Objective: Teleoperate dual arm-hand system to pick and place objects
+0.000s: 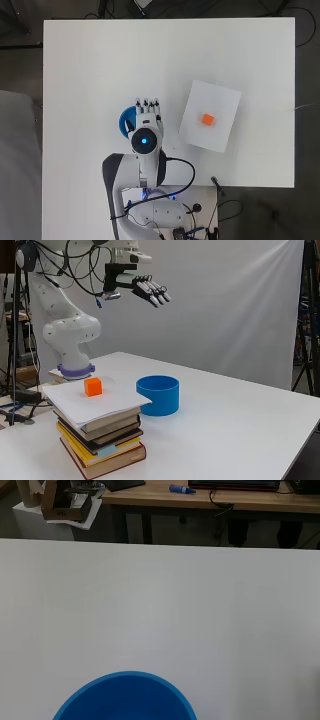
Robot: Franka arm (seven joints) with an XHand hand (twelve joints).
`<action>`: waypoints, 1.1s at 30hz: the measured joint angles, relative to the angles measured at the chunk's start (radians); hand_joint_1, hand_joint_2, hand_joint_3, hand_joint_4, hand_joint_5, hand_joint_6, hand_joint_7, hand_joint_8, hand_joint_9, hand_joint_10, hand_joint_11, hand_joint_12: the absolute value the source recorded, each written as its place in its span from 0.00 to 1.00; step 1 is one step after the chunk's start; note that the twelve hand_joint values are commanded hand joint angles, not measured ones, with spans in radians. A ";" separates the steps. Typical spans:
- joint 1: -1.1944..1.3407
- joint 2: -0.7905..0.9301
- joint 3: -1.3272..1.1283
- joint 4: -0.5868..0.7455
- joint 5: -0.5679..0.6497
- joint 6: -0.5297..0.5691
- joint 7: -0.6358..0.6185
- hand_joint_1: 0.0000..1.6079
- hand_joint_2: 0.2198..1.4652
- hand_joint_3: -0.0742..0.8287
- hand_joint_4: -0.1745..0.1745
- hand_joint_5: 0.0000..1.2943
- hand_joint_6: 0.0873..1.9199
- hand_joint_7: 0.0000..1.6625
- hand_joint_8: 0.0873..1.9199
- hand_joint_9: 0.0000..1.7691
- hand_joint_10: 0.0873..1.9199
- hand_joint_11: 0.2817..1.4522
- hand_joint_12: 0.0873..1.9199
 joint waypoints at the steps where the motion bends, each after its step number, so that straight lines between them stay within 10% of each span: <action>1: -0.002 0.014 0.000 0.024 -0.006 -0.001 0.005 0.18 0.72 0.08 0.65 0.30 0.00 0.26 0.00 0.30 0.00 0.17 0.00; 8: -0.021 0.055 -0.028 0.202 -0.068 0.059 0.054 0.16 0.68 0.07 0.71 0.30 0.00 0.29 0.00 0.33 0.00 0.22 0.00; 15: -0.057 0.053 -0.137 -0.003 -0.108 0.191 0.100 0.09 0.63 0.06 0.70 0.11 0.00 0.17 0.00 0.23 0.00 0.17 0.00; 33: -0.091 0.285 -0.508 -0.074 -0.220 0.430 0.041 0.19 0.61 0.08 0.71 0.14 0.00 0.17 0.00 0.23 0.00 0.16 0.00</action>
